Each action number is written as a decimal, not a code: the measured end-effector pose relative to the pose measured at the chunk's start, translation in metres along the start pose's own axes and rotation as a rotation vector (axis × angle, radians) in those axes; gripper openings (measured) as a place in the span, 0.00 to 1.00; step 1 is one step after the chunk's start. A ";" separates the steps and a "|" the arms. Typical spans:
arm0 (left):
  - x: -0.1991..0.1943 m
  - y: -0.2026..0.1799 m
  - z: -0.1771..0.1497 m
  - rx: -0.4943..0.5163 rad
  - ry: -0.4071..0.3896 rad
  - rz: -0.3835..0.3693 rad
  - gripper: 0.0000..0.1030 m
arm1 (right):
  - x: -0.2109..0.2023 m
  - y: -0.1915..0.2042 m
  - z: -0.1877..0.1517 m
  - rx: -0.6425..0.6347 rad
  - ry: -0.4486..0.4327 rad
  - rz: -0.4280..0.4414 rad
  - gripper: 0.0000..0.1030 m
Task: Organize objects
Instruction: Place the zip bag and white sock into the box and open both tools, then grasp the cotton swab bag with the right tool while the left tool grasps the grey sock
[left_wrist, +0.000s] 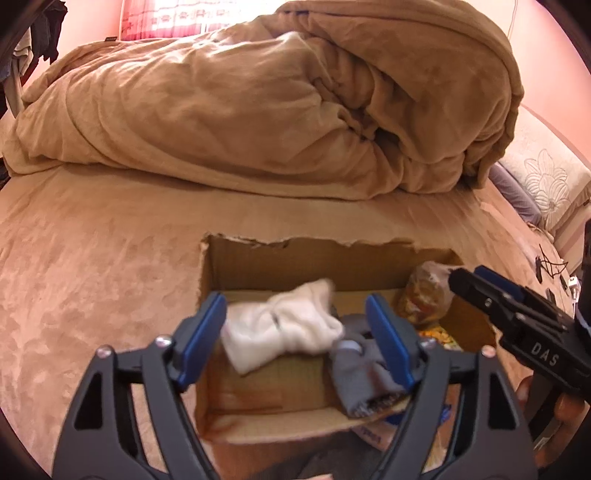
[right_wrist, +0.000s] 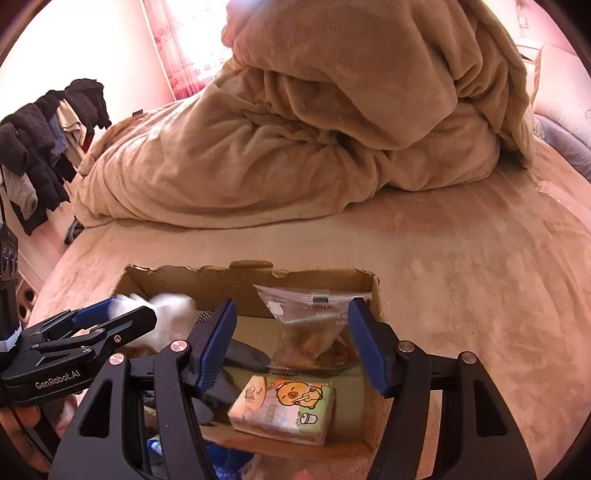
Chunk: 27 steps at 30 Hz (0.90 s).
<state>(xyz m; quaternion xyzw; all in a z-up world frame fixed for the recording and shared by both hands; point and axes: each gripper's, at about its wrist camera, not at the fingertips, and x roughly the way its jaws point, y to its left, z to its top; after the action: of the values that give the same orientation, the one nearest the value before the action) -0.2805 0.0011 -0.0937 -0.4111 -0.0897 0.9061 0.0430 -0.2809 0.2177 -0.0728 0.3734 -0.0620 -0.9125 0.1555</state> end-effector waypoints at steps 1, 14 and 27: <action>-0.005 0.000 0.000 -0.002 -0.003 0.000 0.77 | -0.004 0.000 0.000 0.001 -0.003 -0.001 0.64; -0.083 -0.003 -0.007 -0.009 -0.075 -0.011 0.77 | -0.079 0.016 0.000 -0.024 -0.081 0.004 0.64; -0.166 -0.012 -0.036 -0.003 -0.159 -0.035 0.77 | -0.148 0.030 -0.017 -0.047 -0.124 0.003 0.64</action>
<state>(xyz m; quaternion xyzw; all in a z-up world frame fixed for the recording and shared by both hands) -0.1442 -0.0079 0.0075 -0.3365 -0.1017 0.9348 0.0511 -0.1618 0.2380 0.0201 0.3122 -0.0506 -0.9349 0.1613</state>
